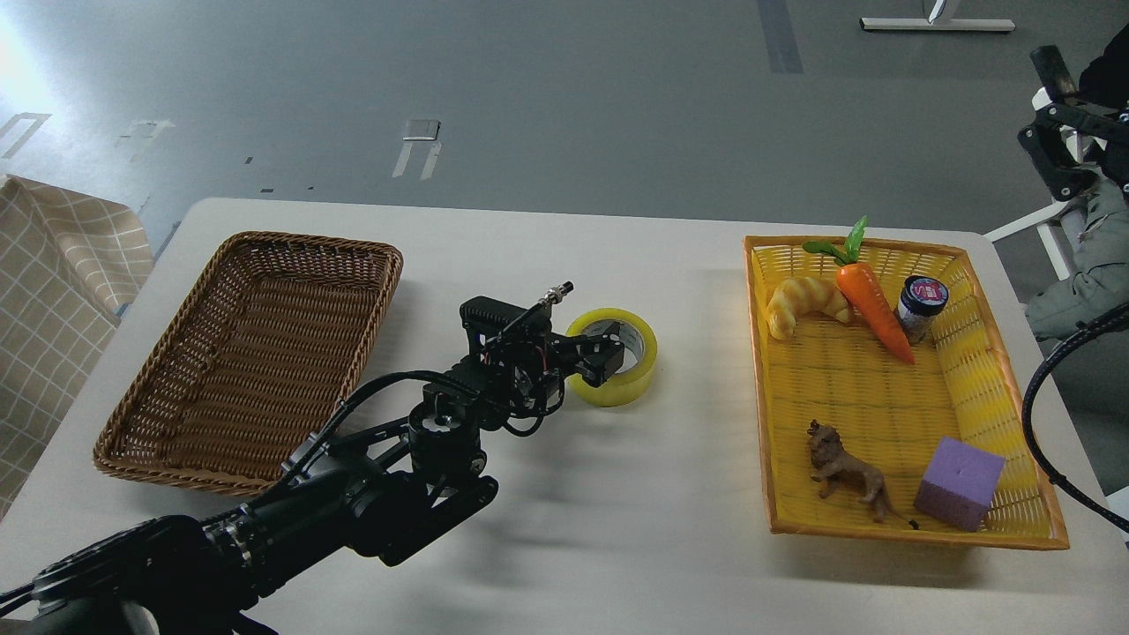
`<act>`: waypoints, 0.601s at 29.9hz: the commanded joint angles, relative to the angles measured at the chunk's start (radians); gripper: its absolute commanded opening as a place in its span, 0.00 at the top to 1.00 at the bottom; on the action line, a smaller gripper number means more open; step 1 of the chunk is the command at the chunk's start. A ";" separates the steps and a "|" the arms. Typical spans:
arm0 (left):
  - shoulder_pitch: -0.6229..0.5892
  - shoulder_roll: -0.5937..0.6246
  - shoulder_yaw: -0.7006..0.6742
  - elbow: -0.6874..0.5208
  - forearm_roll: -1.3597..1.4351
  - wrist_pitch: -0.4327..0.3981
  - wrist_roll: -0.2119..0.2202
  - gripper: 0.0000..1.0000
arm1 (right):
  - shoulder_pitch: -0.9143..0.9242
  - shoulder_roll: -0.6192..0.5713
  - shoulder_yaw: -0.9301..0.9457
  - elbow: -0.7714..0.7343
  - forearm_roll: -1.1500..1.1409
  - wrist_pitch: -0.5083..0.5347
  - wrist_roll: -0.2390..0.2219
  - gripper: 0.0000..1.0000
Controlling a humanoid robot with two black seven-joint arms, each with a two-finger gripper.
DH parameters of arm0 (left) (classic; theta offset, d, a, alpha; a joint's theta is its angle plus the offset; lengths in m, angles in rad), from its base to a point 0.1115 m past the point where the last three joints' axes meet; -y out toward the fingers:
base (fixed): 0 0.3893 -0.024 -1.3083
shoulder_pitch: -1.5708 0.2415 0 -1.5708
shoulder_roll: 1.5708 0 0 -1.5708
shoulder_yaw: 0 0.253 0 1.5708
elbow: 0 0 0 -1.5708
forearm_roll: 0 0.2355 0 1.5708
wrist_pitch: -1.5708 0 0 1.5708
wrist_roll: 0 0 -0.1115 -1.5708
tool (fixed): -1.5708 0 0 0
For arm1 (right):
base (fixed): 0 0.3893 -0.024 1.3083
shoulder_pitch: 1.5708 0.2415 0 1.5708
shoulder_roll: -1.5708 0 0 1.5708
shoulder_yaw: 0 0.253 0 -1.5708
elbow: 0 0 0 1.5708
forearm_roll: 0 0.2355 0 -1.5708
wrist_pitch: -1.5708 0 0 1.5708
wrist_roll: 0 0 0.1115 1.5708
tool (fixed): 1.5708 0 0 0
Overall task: Place and transfer tape with both arms
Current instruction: 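Close the left gripper on the tape roll's rim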
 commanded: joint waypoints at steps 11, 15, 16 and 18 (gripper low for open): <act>-0.013 -0.001 0.000 0.072 0.000 -0.011 -0.009 0.04 | -0.004 0.003 0.003 -0.001 -0.002 0.000 0.003 0.00; -0.013 -0.005 0.000 0.072 0.000 -0.015 -0.009 0.11 | -0.004 0.003 0.003 -0.001 -0.002 0.000 0.003 0.00; -0.011 -0.005 0.000 0.072 0.000 -0.015 -0.009 0.11 | -0.005 0.003 0.002 -0.001 -0.002 0.000 0.005 0.00; -0.013 -0.008 0.000 0.072 0.000 -0.017 -0.010 0.13 | -0.005 0.003 0.002 -0.001 -0.002 0.000 0.003 0.00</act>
